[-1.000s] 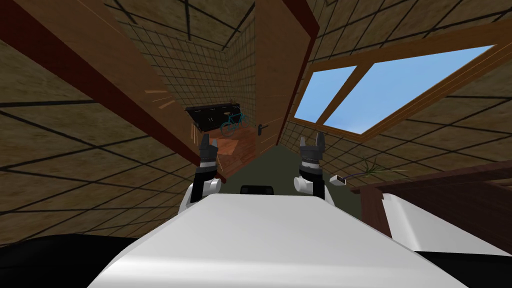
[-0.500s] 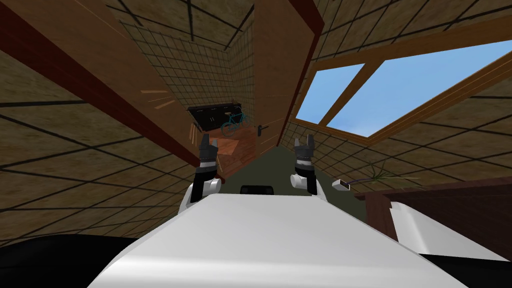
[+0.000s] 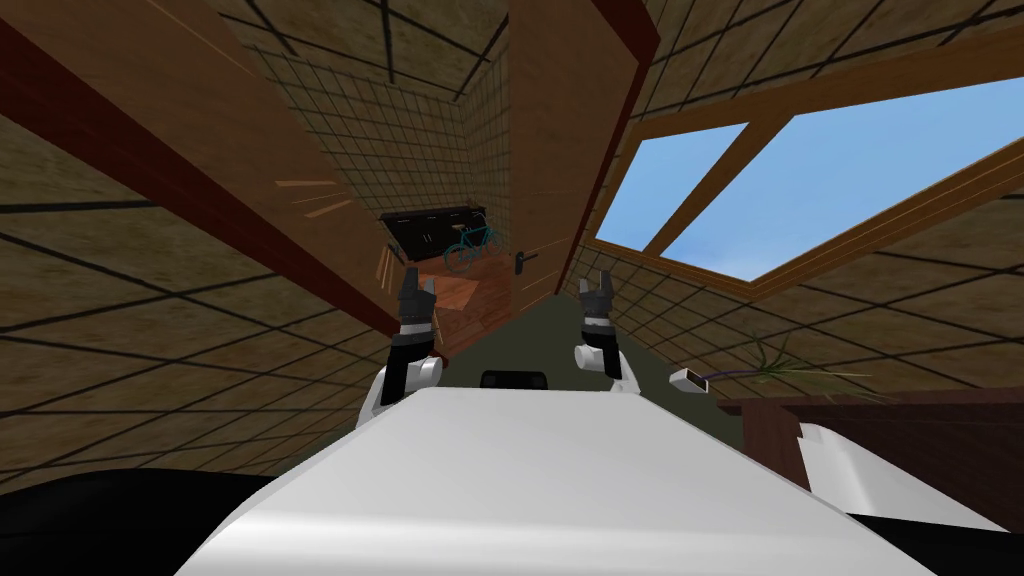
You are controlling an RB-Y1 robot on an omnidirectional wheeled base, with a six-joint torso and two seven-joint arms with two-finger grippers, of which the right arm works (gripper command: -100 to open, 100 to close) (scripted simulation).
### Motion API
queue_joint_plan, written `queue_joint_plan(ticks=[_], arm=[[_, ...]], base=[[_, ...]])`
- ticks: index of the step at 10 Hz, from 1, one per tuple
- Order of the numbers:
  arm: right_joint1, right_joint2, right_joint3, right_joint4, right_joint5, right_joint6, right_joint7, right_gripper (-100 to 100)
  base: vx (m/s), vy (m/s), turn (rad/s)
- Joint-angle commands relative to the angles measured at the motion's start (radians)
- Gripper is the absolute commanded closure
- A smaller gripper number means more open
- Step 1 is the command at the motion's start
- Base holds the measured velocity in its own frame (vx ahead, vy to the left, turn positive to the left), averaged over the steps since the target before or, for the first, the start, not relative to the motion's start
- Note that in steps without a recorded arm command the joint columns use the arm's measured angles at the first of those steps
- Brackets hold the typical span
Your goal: Push the door open
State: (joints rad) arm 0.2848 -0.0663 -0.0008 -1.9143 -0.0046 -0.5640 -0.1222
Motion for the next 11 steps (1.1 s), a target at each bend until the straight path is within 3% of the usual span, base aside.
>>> queue_joint_plan(ticks=[1, 2, 3, 4, 6, 7, 8, 9, 10, 11], arm=[[-0.033, 0.001, 0.007, 0.05, 0.0, 0.001, 0.004, -100], [-0.033, 0.001, 0.007, 0.052, 0.0, 0.001, 0.004, -100], [-0.06, 0.0, 0.013, 0.094, -0.001, 0.003, 0.004, -100], [-0.06, 0.0, 0.013, 0.095, -0.001, 0.003, 0.004, -100], [-0.115, -0.001, 0.024, 0.165, -0.004, 0.006, 0.006, -100], [-0.115, -0.001, 0.024, 0.184, -0.004, 0.006, 0.006, -100], [-0.144, -0.002, 0.029, 0.212, -0.006, 0.008, 0.007, -100], [-0.144, -0.002, 0.029, 0.23, -0.006, 0.008, 0.007, -100], [-0.173, -0.002, 0.035, 0.262, -0.007, 0.01, 0.007, -100], [-0.173, -0.002, 0.035, 0.276, -0.007, 0.01, 0.007, -100]], base=[[0.04, -0.052, 0.044], [0.035, -0.049, 0.04], [0.051, -0.046, 0.083], [0.038, -0.045, 0.036], [0.05, -0.08, 0.092], [0.051, -0.084, 0.041], [0.058, -0.073, 0.049], [0.048, -0.049, 0.041], [0.05, -0.049, 0.066], [0.039, -0.04, 0.043]])
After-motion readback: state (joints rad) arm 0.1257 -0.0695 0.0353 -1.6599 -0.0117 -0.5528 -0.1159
